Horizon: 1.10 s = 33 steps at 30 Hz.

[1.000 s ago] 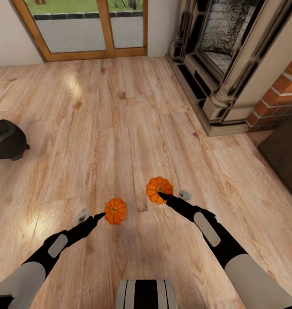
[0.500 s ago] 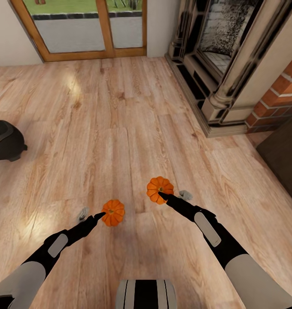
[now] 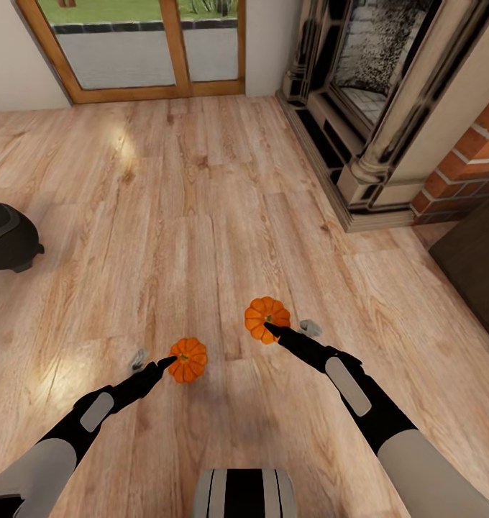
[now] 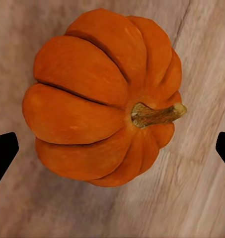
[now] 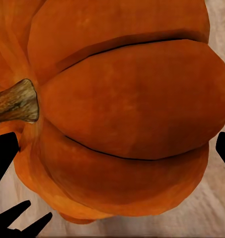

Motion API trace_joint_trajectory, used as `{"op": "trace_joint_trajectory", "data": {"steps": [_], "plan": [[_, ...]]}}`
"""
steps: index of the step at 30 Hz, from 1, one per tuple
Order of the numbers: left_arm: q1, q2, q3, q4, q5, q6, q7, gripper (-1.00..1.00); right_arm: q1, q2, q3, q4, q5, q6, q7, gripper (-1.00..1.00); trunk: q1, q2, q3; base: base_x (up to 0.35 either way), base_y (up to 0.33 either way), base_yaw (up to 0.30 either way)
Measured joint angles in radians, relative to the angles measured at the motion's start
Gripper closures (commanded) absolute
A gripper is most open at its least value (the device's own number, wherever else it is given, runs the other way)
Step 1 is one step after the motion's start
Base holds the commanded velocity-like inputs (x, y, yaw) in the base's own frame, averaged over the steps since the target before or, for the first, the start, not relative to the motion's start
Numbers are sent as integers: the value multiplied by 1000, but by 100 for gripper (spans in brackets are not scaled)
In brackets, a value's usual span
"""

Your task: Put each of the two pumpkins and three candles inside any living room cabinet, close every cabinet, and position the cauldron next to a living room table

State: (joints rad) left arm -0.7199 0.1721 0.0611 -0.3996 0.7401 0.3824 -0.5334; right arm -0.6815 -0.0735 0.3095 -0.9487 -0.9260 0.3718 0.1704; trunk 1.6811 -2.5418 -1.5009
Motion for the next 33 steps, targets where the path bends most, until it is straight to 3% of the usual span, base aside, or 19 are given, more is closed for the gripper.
{"op": "trace_joint_trajectory", "data": {"steps": [4,6,9,11,14,20,33], "plan": [[0,0,0,-1,0,0,0,-100,23,-2,-37,-68,-3,48,0,100,0,0,0,4,0,0],[0,0,0,-1,1,0,0,-100,56,-5,-59,-153,-7,99,0,100,0,0,0,1,0,0],[0,0,0,-4,1,0,0,-100,129,-11,-124,-309,-3,201,-2,100,0,0,0,0,0,0],[1,0,0,-5,1,0,0,-100,155,-11,-173,-368,-2,260,-3,100,0,0,0,0,0,0],[1,0,0,-6,1,0,0,-100,171,-12,-209,-405,-1,304,-4,100,0,0,0,0,0,0],[1,0,0,-6,1,0,0,-100,181,-13,-232,-427,-1,331,-11,100,0,0,0,41,0,0],[1,1,1,-2,3,0,0,-100,182,-12,-235,-430,8,334,-15,100,0,0,0,75,0,0]]}}
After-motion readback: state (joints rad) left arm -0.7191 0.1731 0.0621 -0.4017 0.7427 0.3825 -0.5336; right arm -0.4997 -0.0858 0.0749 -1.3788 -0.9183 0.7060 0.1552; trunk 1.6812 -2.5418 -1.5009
